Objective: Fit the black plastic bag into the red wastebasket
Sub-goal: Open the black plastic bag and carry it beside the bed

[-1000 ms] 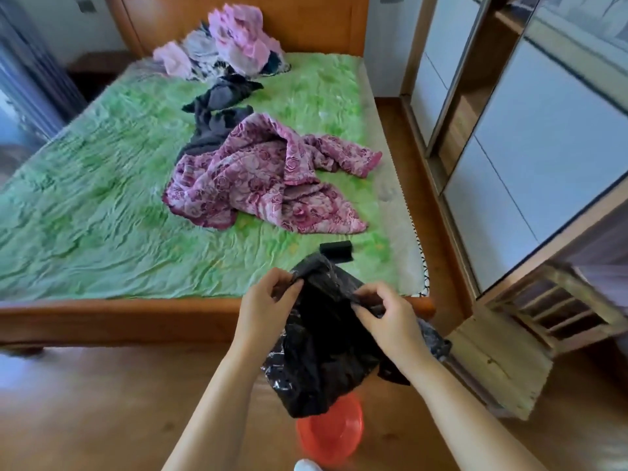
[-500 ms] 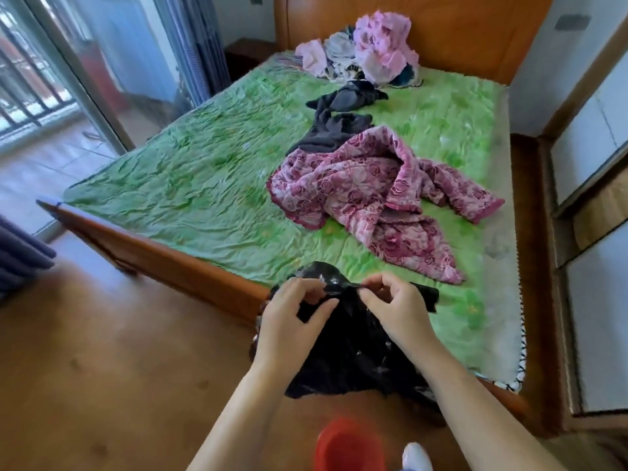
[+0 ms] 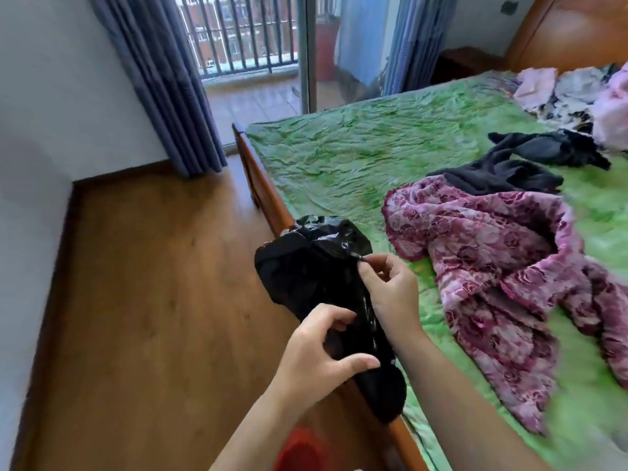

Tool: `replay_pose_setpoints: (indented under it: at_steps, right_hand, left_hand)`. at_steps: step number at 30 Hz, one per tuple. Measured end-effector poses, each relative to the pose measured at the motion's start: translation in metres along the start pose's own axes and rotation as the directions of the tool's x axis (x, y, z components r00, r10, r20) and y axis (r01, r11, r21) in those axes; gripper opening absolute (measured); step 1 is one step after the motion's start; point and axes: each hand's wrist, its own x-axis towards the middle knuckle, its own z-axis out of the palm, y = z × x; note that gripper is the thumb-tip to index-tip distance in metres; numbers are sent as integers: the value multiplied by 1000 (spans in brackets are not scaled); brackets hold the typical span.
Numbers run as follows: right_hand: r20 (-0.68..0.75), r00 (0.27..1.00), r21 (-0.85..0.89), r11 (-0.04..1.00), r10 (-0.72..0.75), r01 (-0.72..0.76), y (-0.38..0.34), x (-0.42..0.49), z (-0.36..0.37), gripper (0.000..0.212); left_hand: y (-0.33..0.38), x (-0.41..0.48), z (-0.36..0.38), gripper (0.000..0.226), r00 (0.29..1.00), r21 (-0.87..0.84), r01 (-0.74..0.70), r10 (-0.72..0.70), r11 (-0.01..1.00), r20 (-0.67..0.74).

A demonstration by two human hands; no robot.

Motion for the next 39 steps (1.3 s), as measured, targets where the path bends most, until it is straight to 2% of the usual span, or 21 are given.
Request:
replay_pose_setpoints:
  at_steps: [2, 7, 12, 16, 19, 21, 23, 28, 31, 35, 37, 39]
  right_hand:
    - [62, 998, 37, 999, -3, 1, -1, 2, 0, 22]
    - [210, 978, 86, 996, -4, -14, -7, -5, 10, 19]
    - [368, 924, 108, 992, -98, 62, -20, -15, 21, 16]
    - [510, 833, 97, 977, -215, 192, -29, -30, 27, 15]
    - [623, 714, 91, 936, -320, 340, -34, -48, 31, 24]
    - [703, 625, 64, 906, -339, 419, -36, -62, 35, 34]
    - [740, 574, 56, 883, -349, 466, -35, -76, 40, 38]
    - [726, 621, -35, 886, -295, 463, -34, -100, 54, 25]
    - [732, 626, -27, 907, -269, 420, -36, -111, 63, 15]
    - [735, 635, -19, 928, -238, 371, -39, -129, 73, 19]
    - [732, 651, -41, 941, -200, 335, -38, -140, 78, 22]
    - [722, 673, -62, 953, -161, 295, -36, -152, 81, 20]
  left_hand:
    - [5, -10, 8, 50, 998, 5, 14, -13, 1000, -64]
    - [14, -26, 9, 13, 975, 44, 17, -7, 999, -222]
    - [17, -38, -11, 13, 929, 2, 68, -63, 998, -365]
    - [12, -48, -25, 10, 891, -88, 127, -153, 988, -428]
    - [8, -60, -41, 11, 867, -140, 118, -171, 983, -468]
    - [4, -69, -53, 15, 858, -171, 112, -182, 979, -481]
    - [-1, -79, -63, 19, 846, -209, 108, -200, 972, -495]
    - [-14, -103, -85, 16, 832, -222, 142, -237, 965, -502]
    - [-18, -117, -95, 13, 841, -219, 173, -259, 960, -475]
    - [-21, -138, -105, 11, 823, -288, 200, -321, 936, -469]
    - [-25, -149, -108, 11, 808, -402, 217, -395, 889, -437]
    - [-28, -158, -109, 12, 792, -569, 207, -478, 796, -380]
